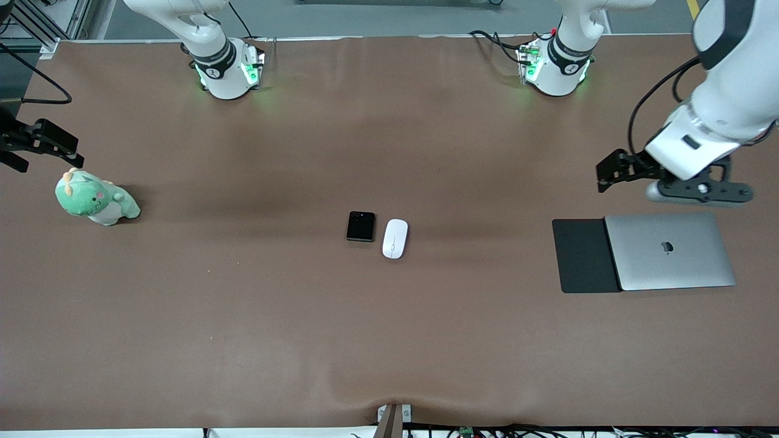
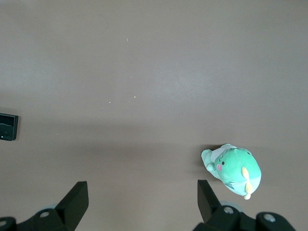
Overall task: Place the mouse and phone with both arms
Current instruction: 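Move the left gripper toward the white mouse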
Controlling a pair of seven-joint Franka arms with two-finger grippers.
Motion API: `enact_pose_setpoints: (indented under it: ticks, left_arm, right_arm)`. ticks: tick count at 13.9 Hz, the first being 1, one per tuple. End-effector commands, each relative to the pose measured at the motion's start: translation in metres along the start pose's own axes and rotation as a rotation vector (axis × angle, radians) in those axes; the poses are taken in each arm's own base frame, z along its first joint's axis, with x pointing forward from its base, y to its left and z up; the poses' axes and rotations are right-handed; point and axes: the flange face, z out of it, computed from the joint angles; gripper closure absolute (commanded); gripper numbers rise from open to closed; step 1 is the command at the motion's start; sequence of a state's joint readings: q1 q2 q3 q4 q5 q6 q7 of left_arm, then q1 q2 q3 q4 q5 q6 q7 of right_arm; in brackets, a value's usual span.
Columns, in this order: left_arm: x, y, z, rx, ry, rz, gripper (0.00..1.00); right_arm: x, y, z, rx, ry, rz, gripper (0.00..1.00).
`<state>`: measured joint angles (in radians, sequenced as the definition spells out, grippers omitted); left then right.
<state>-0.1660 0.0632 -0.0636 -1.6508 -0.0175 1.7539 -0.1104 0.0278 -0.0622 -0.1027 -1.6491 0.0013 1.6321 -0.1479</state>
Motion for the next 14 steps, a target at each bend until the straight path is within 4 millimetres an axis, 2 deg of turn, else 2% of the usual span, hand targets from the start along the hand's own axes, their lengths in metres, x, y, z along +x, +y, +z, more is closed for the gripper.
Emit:
enact_pose_setpoints:
  ticks: [1, 5, 7, 9, 11, 12, 14]
  left_arm:
    - [0.012, 0.037, 0.022, 0.001, -0.001, 0.001, 0.00]
    - [0.021, 0.101, 0.066, -0.011, -0.003, 0.022, 0.00]
    - [0.025, 0.125, 0.091, -0.024, -0.005, 0.052, 0.00]
    - [0.031, 0.136, 0.111, -0.065, -0.008, 0.050, 0.00]
    - [0.030, 0.168, 0.136, -0.081, -0.028, 0.063, 0.00]
    - [0.036, 0.181, 0.144, -0.082, -0.025, 0.044, 0.00]
    - [0.037, 0.223, 0.170, -0.071, -0.040, 0.025, 0.00]
  right_arm:
    - [-0.002, 0.001, -0.001, 0.006, -0.006, 0.013, 0.00]
    - [-0.002, 0.002, 0.000, 0.007, -0.009, 0.017, 0.00]
    - [-0.002, 0.001, 0.001, 0.007, -0.012, 0.015, 0.00]
    - [-0.002, 0.002, 0.001, 0.007, -0.012, 0.017, 0.00]
    - [-0.002, 0.002, 0.002, 0.007, -0.013, 0.015, 0.00]
    - [-0.002, 0.002, 0.002, 0.007, -0.013, 0.015, 0.00]
    - [-0.002, 0.001, 0.004, 0.008, -0.016, 0.013, 0.00]
